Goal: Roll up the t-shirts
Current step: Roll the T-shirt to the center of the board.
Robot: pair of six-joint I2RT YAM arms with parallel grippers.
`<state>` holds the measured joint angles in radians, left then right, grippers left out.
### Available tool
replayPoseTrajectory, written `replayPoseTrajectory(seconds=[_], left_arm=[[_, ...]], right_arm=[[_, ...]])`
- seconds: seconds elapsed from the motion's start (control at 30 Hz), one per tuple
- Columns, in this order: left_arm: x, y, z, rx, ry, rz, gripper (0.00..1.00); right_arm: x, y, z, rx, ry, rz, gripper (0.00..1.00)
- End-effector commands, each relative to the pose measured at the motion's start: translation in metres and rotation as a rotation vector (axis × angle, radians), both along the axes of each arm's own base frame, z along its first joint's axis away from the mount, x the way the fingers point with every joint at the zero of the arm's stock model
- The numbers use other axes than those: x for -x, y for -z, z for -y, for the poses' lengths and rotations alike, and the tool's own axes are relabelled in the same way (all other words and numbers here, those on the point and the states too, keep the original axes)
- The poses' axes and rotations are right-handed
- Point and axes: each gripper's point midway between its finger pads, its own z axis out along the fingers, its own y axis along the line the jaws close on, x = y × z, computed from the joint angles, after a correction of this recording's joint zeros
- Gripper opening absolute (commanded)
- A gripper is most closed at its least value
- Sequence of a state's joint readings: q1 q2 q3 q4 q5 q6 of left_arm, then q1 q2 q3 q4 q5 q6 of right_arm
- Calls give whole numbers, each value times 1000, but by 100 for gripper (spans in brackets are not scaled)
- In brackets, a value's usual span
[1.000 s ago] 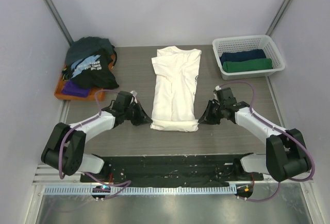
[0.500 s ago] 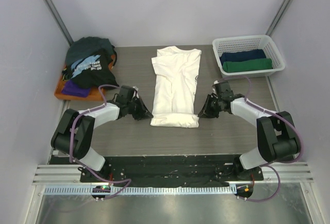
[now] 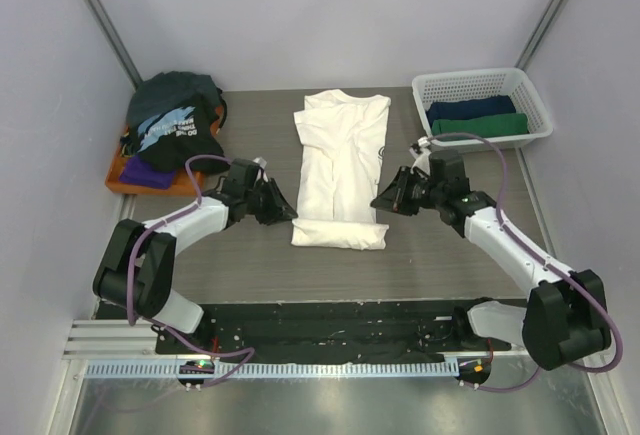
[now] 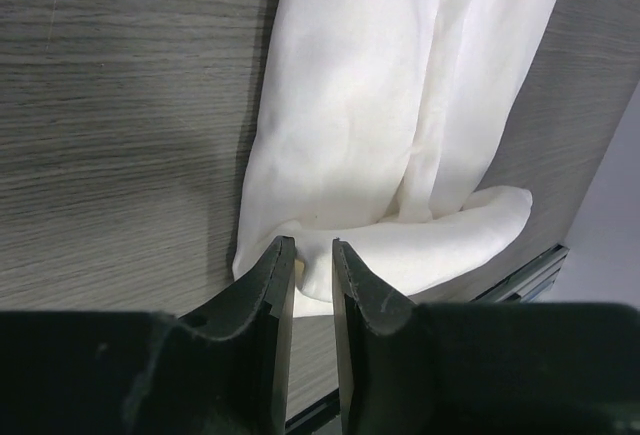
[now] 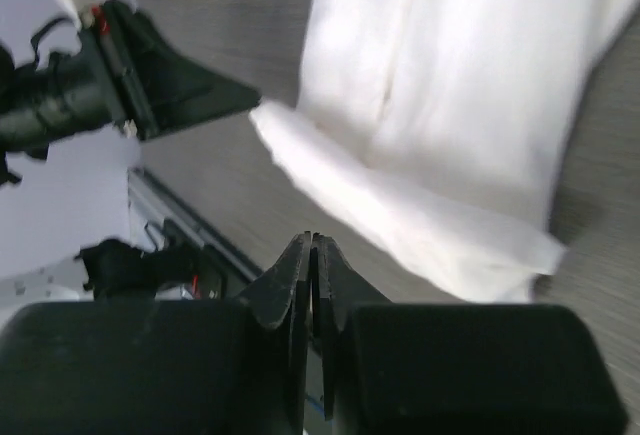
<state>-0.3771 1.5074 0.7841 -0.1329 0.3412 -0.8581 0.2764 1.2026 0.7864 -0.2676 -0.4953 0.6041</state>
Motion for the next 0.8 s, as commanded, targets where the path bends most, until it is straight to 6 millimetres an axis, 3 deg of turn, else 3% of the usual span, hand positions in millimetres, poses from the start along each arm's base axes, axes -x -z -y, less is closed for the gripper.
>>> replayPoseTrajectory(seconds=[0.0, 0.1, 0.17, 0.5, 0.77], left_arm=[[-6, -15, 1, 11, 5, 41, 24], [-6, -14, 0, 8, 4, 41, 23], [-5, -13, -1, 6, 3, 39, 22], [-7, -13, -3, -8, 0, 47, 20], [-10, -32, -13, -57, -19, 110, 26]], right_arm=[[41, -9, -63, -216, -222, -22, 9], [54, -1, -93, -286, -289, -52, 4], [51, 12, -102, -313, -301, -64, 2], [9, 63, -113, -249, -274, -120, 1], [-12, 81, -110, -255, -254, -125, 1]])
